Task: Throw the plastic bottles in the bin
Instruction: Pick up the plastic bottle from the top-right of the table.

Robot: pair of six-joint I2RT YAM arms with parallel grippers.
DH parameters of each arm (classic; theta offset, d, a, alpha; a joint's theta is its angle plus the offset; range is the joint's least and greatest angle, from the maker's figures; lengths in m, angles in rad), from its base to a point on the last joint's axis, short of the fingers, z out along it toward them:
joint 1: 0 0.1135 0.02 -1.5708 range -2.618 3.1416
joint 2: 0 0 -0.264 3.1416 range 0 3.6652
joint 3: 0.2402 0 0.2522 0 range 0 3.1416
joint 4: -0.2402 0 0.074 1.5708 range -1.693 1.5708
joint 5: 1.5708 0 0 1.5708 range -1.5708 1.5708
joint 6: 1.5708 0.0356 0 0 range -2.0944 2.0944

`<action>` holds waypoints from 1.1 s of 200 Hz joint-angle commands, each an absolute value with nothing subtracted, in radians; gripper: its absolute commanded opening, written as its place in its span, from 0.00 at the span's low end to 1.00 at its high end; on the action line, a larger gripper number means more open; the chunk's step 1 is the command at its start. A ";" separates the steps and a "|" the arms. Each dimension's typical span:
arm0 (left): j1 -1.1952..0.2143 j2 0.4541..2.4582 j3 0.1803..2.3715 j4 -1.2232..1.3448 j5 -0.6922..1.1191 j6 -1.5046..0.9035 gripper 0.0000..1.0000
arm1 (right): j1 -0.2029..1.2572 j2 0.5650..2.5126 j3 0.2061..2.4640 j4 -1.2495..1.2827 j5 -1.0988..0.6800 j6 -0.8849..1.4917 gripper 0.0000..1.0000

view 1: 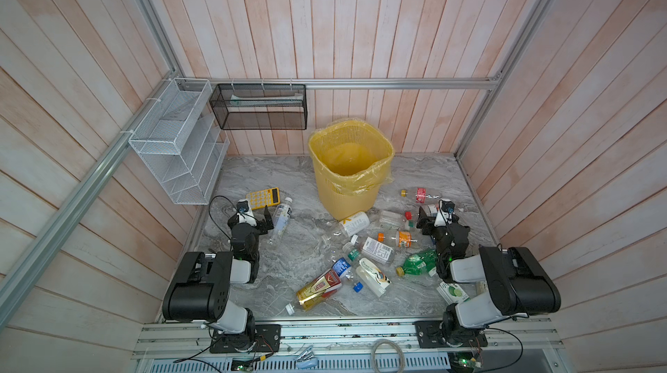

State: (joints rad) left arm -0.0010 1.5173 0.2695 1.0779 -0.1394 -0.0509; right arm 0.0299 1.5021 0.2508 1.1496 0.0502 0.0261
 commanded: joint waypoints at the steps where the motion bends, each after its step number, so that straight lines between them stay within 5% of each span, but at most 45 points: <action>1: 0.017 1.412 0.359 0.882 -0.143 -0.071 1.00 | 0.026 1.430 0.503 0.689 0.112 0.052 0.86; 23: 0.022 1.262 0.428 0.664 -0.103 -0.150 1.00 | 0.027 1.477 0.820 0.234 0.151 0.008 0.86; 50: 0.006 1.176 0.457 0.598 -0.061 -0.205 1.00 | 0.026 1.545 1.032 0.007 0.208 0.097 0.87; 141: -0.169 1.209 0.543 0.446 -0.129 -0.134 1.00 | -0.001 1.758 1.304 -0.166 0.130 0.287 0.90; 220: -0.194 1.262 0.558 0.437 -0.131 -0.123 1.00 | -0.071 1.810 1.313 -0.165 -0.079 0.517 1.00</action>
State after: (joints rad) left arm -0.1890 1.2434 0.5274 0.4473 -0.1177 -0.1383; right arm -0.0700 1.7741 1.2839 -0.1360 -0.0109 0.4213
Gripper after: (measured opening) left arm 0.998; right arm 0.997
